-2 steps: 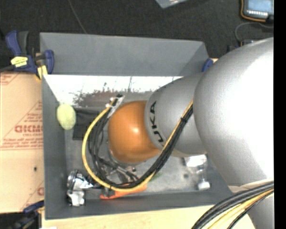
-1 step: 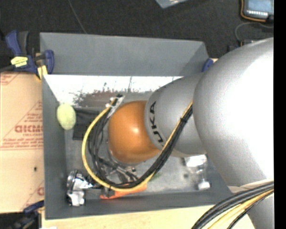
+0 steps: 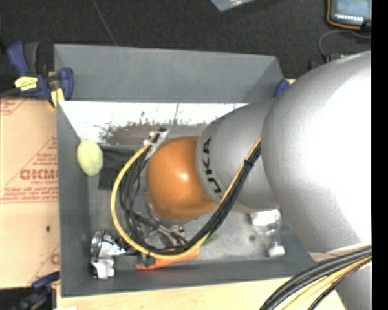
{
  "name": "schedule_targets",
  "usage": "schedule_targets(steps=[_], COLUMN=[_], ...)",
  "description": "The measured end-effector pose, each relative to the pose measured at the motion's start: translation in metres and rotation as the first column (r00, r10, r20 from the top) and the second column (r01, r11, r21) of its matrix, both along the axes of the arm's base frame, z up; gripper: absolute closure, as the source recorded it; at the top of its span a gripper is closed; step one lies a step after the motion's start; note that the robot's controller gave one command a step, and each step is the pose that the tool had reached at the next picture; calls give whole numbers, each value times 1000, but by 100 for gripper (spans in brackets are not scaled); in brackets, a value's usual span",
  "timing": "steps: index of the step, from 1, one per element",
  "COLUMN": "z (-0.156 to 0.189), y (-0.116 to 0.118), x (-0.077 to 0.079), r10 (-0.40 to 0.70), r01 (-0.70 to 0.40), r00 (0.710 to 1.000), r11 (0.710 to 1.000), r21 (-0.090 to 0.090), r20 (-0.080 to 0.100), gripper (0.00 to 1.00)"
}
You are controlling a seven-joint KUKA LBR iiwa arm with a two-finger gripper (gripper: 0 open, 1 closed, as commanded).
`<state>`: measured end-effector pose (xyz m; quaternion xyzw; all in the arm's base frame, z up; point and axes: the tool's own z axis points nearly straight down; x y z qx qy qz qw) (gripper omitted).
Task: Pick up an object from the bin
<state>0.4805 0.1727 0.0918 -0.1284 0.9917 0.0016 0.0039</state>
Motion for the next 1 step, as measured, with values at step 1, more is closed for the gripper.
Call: schedule_targets(steps=[1], z=[0], y=[0], x=[0], r10=[-1], r01=[1], r00=[1000], r11=[1000], r21=[0], r20=[0], gripper=[100])
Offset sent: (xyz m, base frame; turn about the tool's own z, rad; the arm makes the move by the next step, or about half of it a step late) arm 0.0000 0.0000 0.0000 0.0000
